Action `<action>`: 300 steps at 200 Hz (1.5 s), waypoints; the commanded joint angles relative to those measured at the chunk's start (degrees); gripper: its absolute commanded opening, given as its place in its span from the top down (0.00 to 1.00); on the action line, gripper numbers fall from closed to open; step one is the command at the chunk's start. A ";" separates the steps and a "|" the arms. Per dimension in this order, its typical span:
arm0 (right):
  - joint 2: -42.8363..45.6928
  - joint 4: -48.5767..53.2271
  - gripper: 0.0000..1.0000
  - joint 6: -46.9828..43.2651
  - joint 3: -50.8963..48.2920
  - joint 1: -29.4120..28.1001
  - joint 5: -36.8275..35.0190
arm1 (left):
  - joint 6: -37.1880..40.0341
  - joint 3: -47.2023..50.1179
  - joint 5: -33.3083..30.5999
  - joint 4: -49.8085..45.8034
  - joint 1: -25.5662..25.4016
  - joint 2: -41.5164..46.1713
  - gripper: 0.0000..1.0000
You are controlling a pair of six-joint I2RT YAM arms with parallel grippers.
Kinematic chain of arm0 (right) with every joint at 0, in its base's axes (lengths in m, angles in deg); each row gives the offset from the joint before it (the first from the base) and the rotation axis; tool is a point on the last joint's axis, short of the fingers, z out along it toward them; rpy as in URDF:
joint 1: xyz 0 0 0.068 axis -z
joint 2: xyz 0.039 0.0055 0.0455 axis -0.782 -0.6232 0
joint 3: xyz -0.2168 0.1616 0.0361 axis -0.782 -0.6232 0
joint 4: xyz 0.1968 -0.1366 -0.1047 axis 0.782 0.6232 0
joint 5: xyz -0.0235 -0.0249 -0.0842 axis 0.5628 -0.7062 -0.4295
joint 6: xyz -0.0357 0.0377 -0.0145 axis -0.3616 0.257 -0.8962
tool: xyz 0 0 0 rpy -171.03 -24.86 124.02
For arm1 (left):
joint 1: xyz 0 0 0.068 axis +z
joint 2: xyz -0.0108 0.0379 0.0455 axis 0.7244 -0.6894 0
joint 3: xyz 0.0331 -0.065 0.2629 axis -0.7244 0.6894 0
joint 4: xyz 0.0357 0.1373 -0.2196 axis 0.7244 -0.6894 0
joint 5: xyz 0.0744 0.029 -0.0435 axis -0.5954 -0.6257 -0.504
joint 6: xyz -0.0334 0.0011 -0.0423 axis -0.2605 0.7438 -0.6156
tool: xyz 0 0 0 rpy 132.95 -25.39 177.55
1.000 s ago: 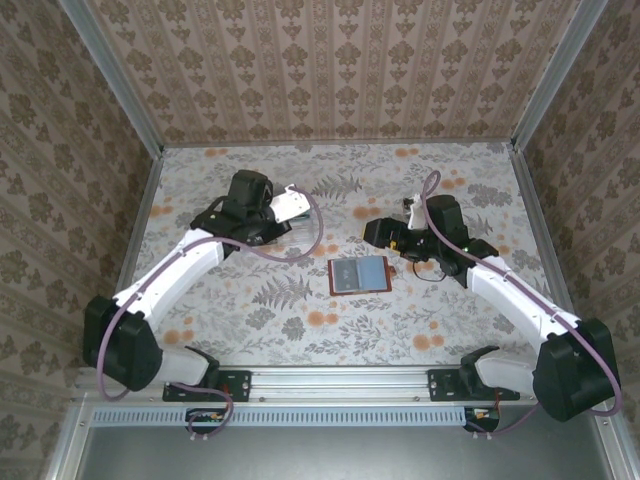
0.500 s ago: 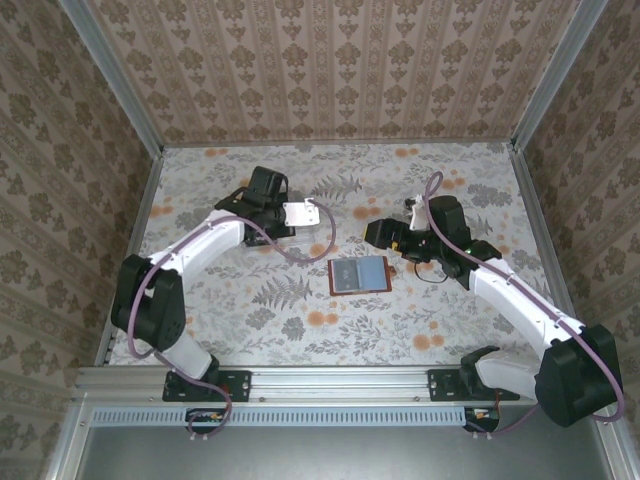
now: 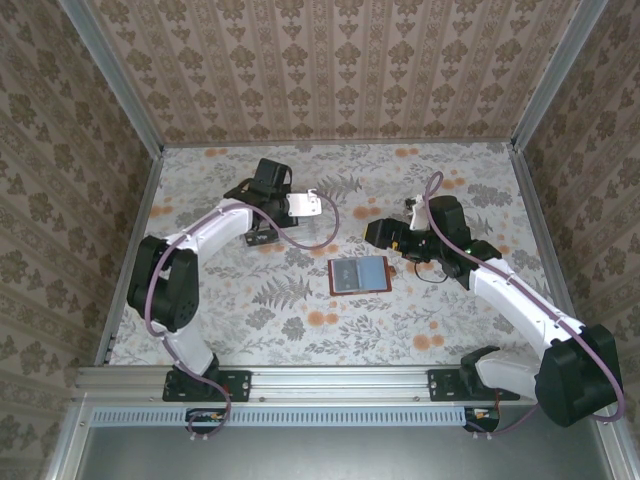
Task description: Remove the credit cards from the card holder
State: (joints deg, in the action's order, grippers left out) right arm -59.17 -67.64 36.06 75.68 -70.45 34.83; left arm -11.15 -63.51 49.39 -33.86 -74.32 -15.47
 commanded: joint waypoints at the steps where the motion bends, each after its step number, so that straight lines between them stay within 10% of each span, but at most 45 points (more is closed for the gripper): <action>1: 0.01 1.27 0.00 -1.26 0.65 -0.13 -0.81 | 0.69 -2.07 0.12 -0.07 0.94 -1.44 1.00; 45: -0.21 1.00 0.00 -1.05 0.56 -0.08 -0.81 | 0.59 -1.63 0.13 0.47 1.09 -2.49 1.00; 99: -0.47 0.70 0.00 -0.70 0.47 -0.07 -0.46 | -2.25 -4.09 -1.03 0.78 1.36 -4.03 0.73; 267: 0.11 0.04 0.00 0.06 -1.00 -0.25 -0.43 | -18.28 -0.61 -2.35 6.80 3.91 7.80 0.61; 280: 0.31 0.74 0.00 -0.34 -1.02 -0.36 -1.03 | -23.00 0.13 -2.07 7.55 3.99 10.11 0.44; 291: 0.53 1.81 0.00 -1.13 -1.13 -0.55 -1.91 | -28.03 0.85 -2.64 8.25 3.99 12.11 0.02; 300: 0.75 2.76 0.00 -1.82 -1.11 -0.76 -2.75 | -31.80 1.59 -3.35 8.50 3.95 13.91 0.00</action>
State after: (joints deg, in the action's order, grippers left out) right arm -59.41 -67.60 36.06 75.39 -70.54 34.33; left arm -30.36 -63.64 46.06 -27.57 -70.43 -6.66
